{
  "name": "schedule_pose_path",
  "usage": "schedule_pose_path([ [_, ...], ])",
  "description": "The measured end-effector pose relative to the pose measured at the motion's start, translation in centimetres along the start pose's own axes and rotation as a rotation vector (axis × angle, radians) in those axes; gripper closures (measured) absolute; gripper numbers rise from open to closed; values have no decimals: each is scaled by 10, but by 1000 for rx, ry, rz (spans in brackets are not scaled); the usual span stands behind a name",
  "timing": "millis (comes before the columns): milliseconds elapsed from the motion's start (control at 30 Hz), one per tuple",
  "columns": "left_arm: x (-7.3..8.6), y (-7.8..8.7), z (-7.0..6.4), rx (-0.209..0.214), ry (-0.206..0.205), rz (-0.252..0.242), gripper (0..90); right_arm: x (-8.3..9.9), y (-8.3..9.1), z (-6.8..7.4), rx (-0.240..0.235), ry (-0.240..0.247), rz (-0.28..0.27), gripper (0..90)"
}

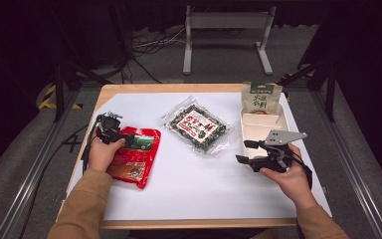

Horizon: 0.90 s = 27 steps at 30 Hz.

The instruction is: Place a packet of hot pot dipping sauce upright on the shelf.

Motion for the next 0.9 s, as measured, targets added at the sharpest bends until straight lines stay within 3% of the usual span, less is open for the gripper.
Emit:
schedule_pose_path([
  [367,1,1,0,-35,-1,-12,438,0,-3,2,-7,5,7,363],
  [433,0,2,-4,-22,-12,-20,526,0,-3,2,-7,5,6,362],
  [533,-4,3,-16,-18,-75,-13,793,0,-3,2,-7,4,5,362],
  [600,-4,2,-17,-24,-88,-3,818,0,-3,2,-7,5,5,361],
  [900,-4,5,-13,58,-13,-32,851,0,2,-1,0,-3,-3,370],
])
Point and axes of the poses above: each handheld gripper's, and its own axes: y roughly backward along the jaws, x roughly out of its underside, z roughly to its left, the point moved 9 cm from there along -y, roughly forward along the jaws, and after that the axes turned 15 degrees about -y, right-handed, at the moved point
